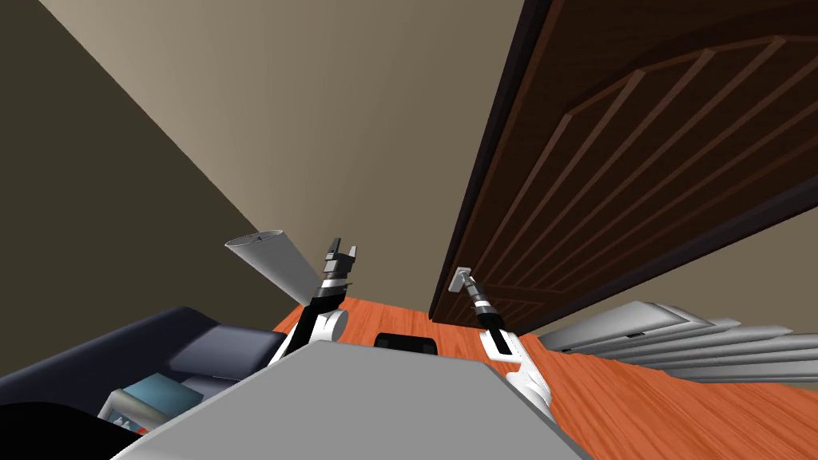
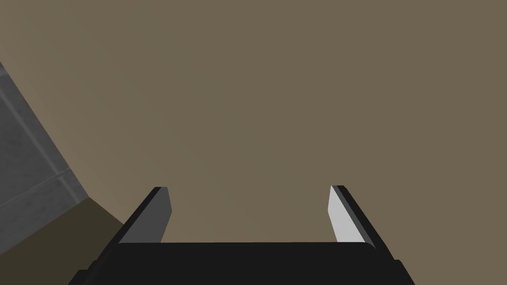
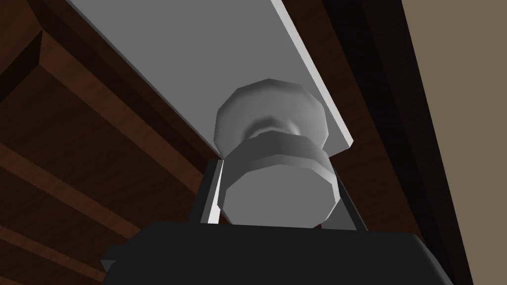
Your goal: Pull the door open
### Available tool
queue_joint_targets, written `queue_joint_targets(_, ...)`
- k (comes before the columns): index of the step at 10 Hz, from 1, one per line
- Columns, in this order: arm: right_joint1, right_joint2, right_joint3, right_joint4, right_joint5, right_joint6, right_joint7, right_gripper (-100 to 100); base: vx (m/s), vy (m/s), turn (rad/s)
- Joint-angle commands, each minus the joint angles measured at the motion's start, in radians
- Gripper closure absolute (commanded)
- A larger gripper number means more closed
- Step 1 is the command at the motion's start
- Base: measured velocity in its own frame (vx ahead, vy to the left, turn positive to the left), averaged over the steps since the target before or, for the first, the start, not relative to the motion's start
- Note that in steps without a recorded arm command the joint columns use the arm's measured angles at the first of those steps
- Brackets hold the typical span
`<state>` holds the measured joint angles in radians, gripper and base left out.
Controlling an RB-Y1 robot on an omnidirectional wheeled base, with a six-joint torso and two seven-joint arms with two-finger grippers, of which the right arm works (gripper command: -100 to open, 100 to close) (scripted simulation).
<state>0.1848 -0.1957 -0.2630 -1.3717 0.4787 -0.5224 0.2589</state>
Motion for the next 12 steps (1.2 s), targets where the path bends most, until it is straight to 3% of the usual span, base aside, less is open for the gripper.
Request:
queue_joint_targets(1, -0.003, 0.003, 0.01, -0.003, -0.03, -0.003, -0.035, 100, -0.061, -0.041, 0.071)
queue_joint_targets(2, -0.003, 0.002, 0.016, -0.004, -0.07, 0.002, -0.07, 100, -0.059, -0.037, 0.101)
queue_joint_targets(3, -0.003, 0.002, 0.016, -0.004, -0.07, 0.002, -0.074, 100, -0.051, -0.035, 0.072)
queue_joint_targets(4, -0.003, 0.001, 0.023, -0.005, -0.113, 0.007, -0.113, 100, -0.051, -0.043, 0.12)
queue_joint_targets(12, -0.005, -0.004, 0.057, -0.012, -0.333, 0.034, -0.31, 100, -0.071, -0.044, 0.116)
